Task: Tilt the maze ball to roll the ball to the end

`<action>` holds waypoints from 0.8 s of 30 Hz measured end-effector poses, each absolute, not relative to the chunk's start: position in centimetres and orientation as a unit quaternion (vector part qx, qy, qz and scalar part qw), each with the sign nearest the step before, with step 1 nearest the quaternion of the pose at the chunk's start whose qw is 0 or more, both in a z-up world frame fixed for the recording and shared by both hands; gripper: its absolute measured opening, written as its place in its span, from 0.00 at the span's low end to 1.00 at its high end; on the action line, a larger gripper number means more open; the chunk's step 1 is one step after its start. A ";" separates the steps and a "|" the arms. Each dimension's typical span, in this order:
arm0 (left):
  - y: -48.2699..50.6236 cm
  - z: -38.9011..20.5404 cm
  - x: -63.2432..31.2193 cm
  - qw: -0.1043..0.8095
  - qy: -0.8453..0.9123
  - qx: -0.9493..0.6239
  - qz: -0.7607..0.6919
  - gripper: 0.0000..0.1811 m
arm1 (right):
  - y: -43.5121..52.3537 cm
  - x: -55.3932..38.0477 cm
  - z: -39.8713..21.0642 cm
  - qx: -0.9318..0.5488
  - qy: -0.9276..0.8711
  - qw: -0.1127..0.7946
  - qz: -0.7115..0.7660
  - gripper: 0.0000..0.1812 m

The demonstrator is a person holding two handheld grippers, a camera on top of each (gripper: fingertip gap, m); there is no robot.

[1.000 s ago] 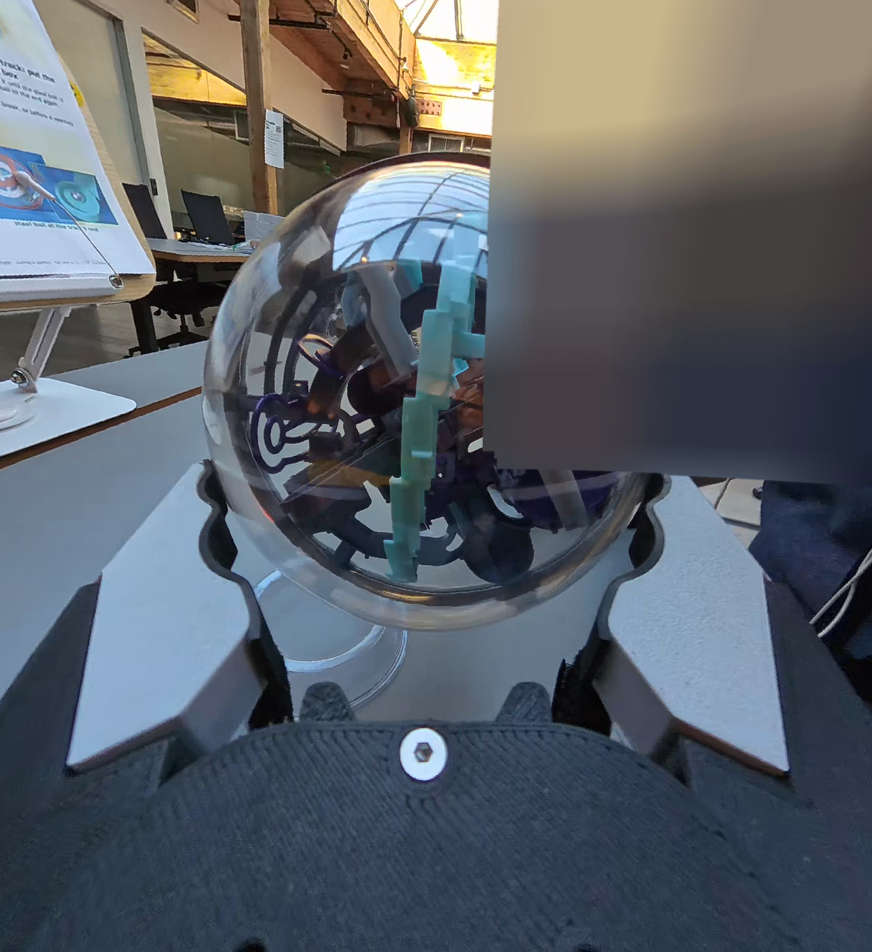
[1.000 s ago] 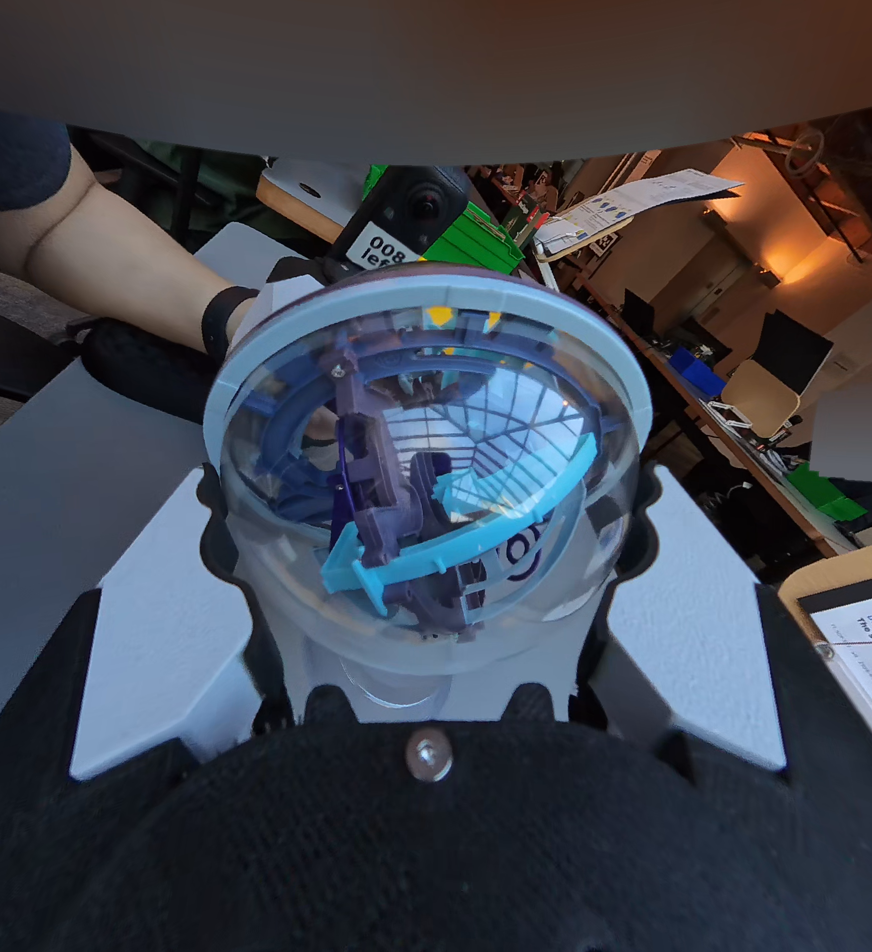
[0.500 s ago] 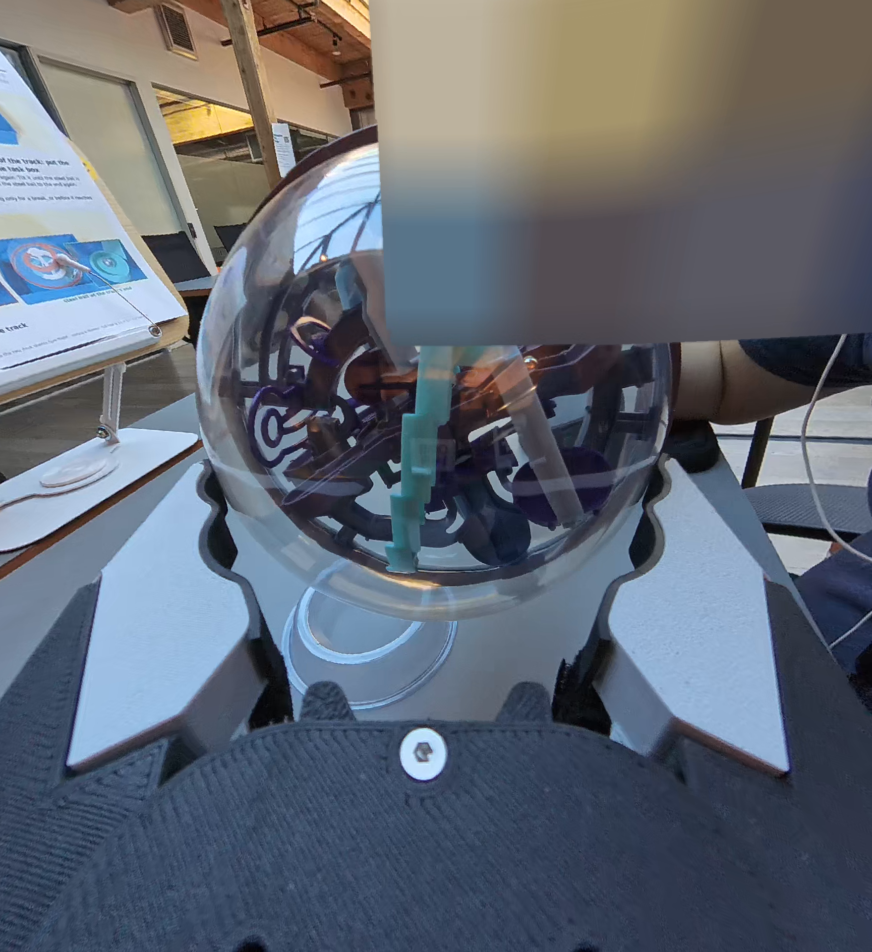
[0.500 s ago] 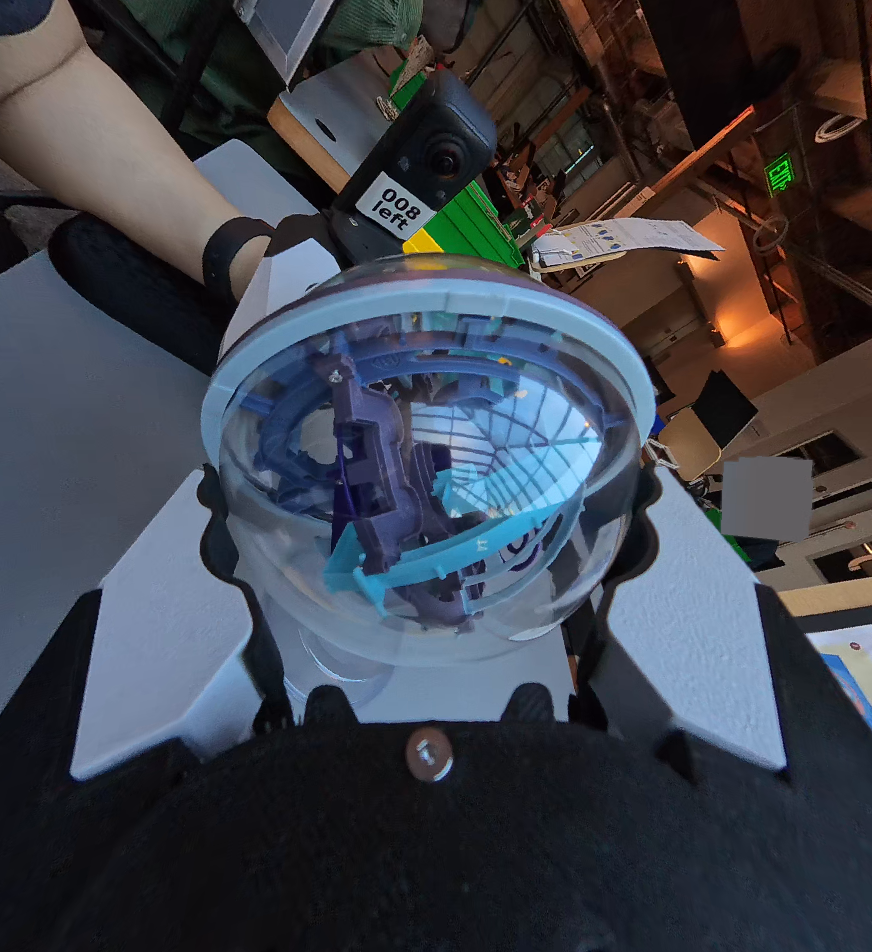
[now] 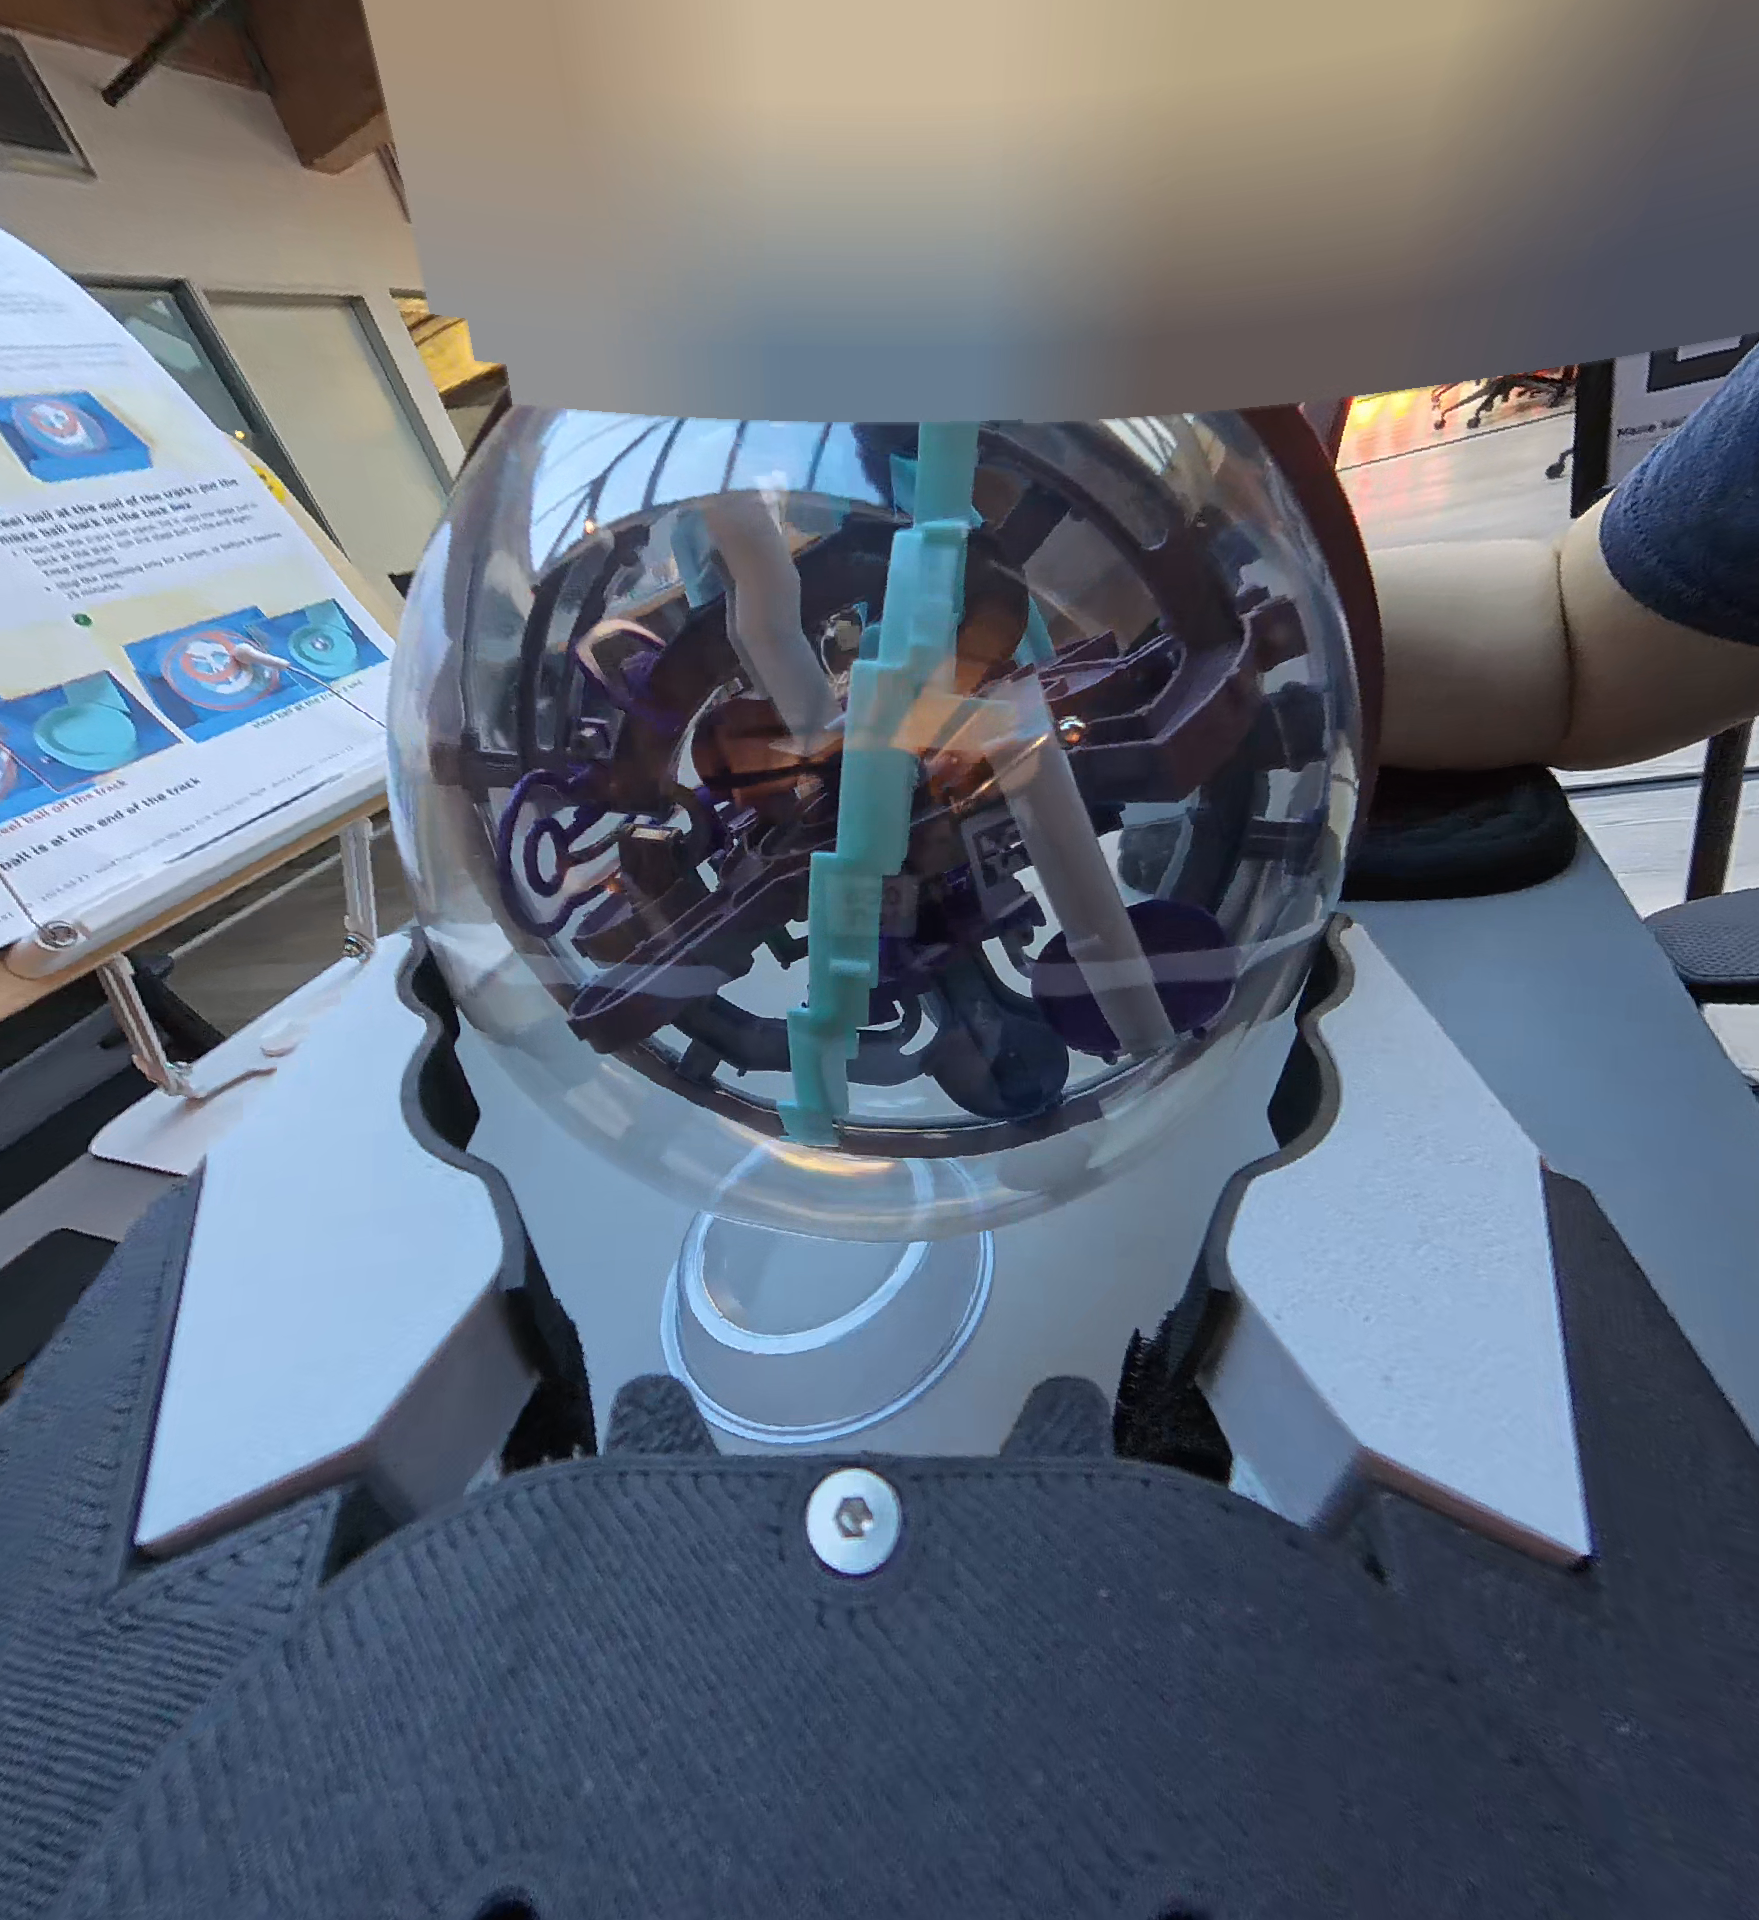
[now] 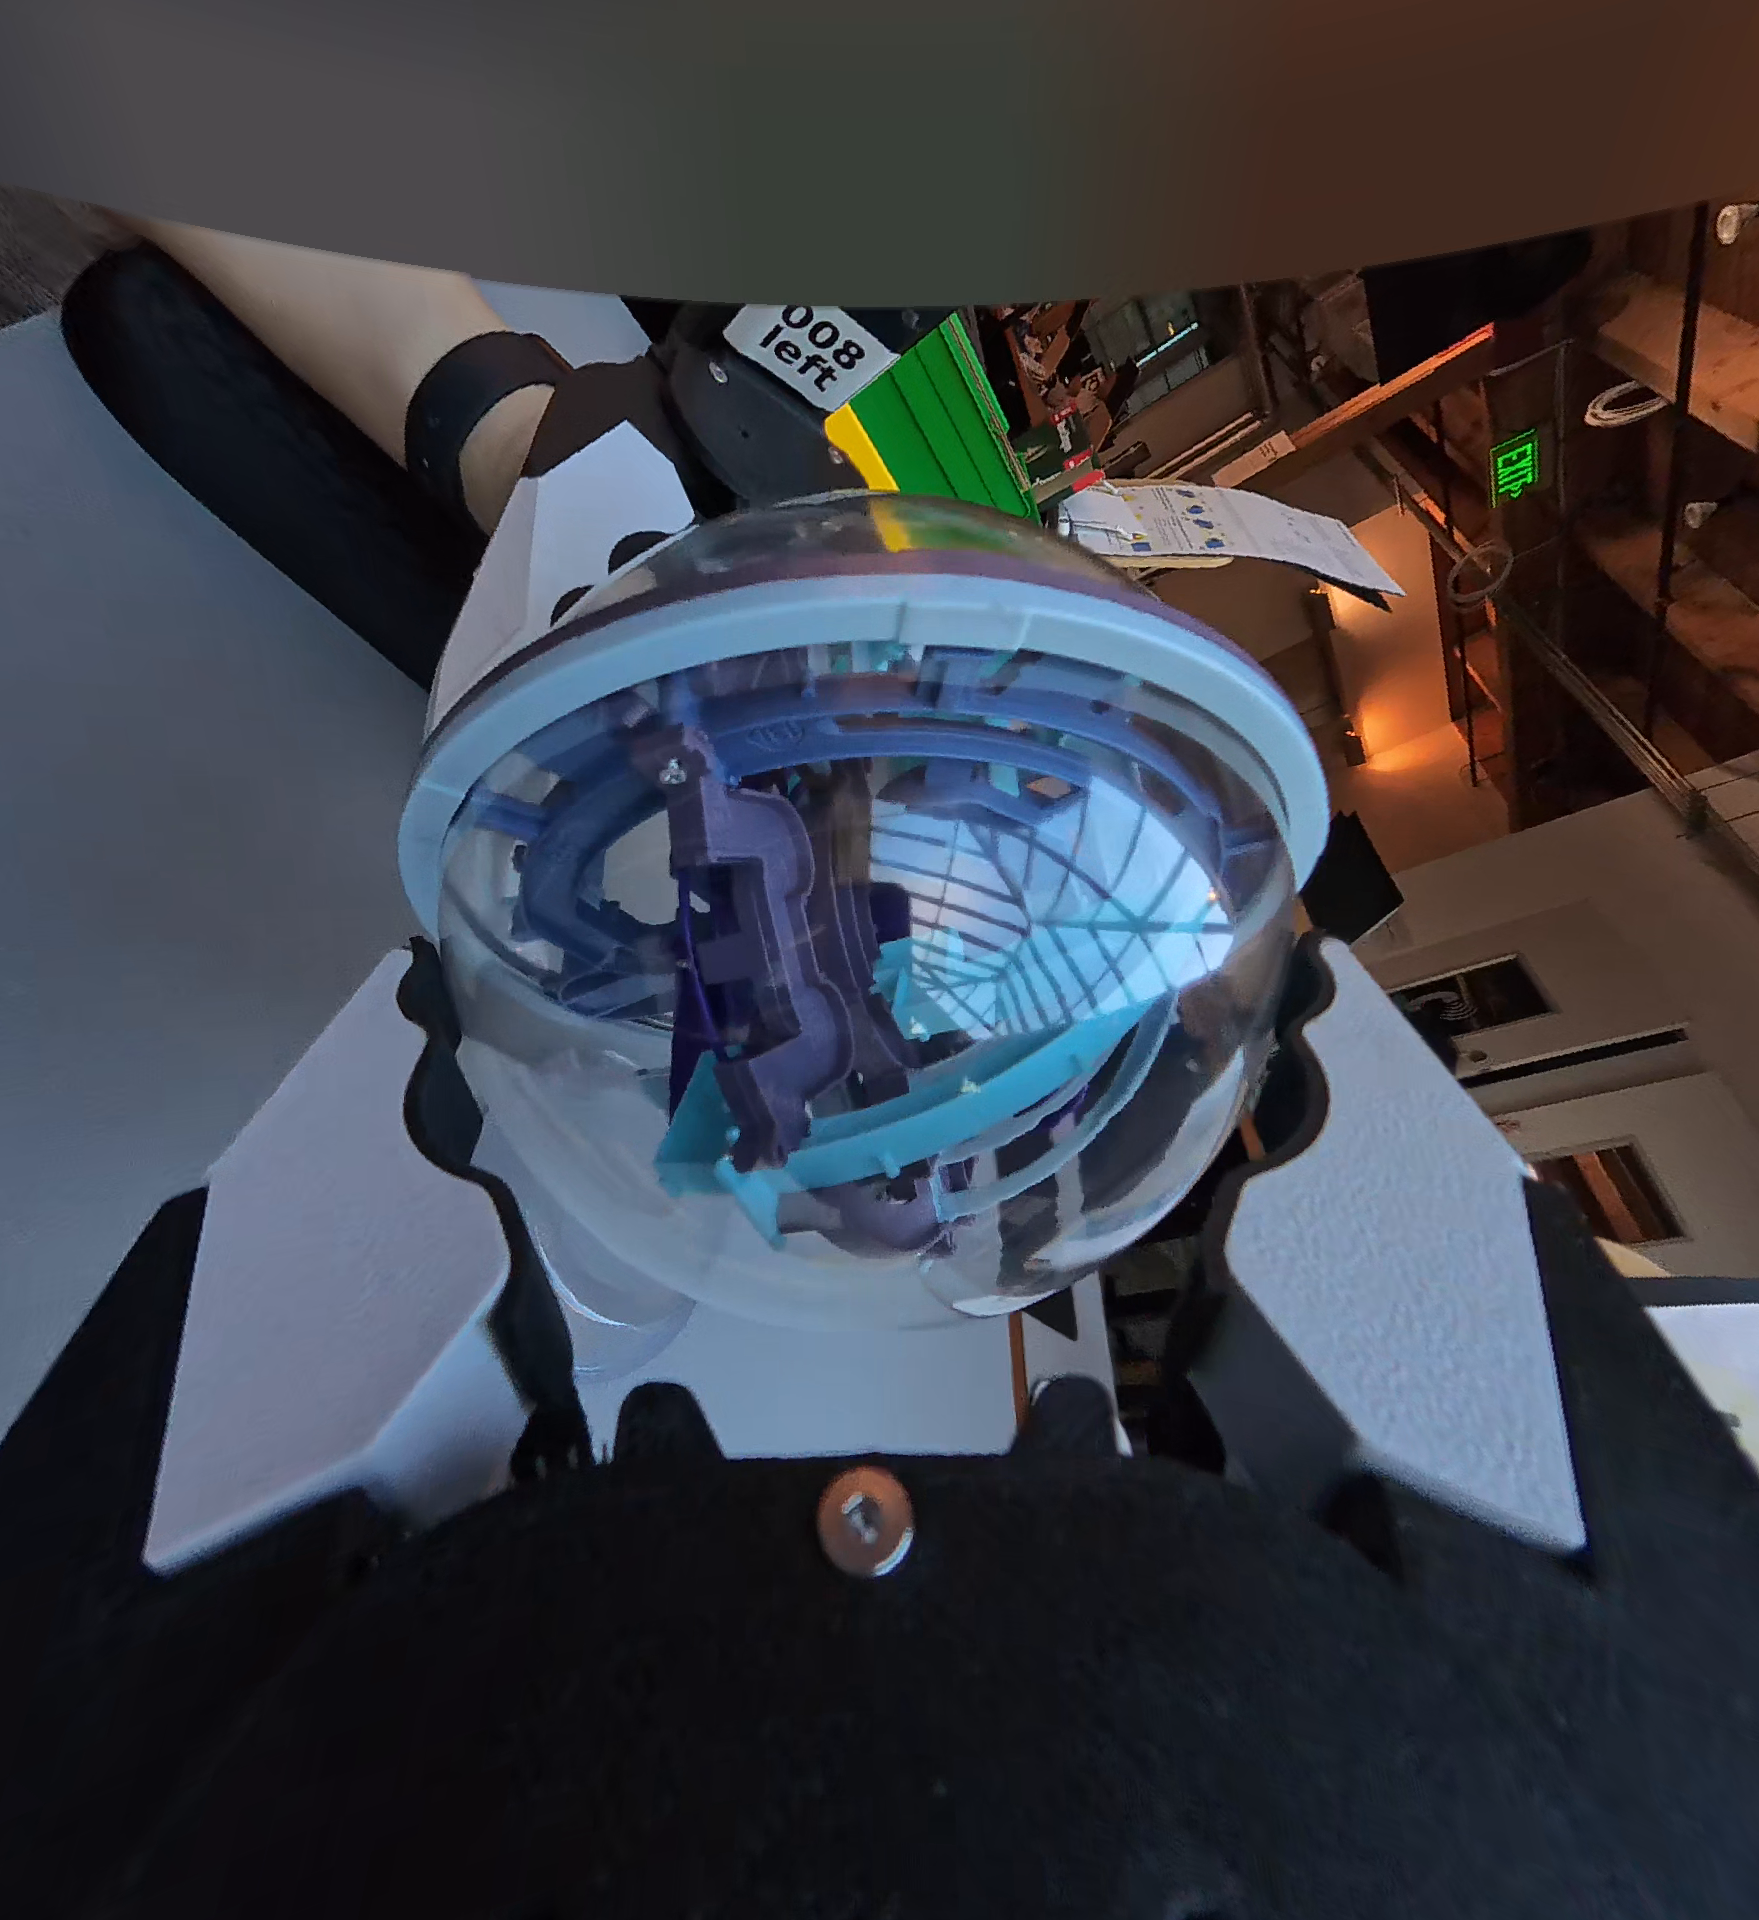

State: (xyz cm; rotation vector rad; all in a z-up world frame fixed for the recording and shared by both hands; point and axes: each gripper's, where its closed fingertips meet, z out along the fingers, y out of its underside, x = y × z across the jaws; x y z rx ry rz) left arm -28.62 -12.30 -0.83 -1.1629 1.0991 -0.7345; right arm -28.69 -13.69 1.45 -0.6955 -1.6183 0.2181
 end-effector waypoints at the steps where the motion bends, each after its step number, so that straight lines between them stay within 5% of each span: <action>1: -12.3 -0.8 -28.6 0.641 0.484 -0.506 -0.314 0.86 | -13.8 -28.7 1.5 -0.298 -0.710 0.632 0.085 0.85; 24: -12.7 0.2 -29.2 0.698 0.506 -0.459 -0.215 0.86 | -14.5 -29.0 2.4 -0.234 -0.745 0.622 -0.061 0.85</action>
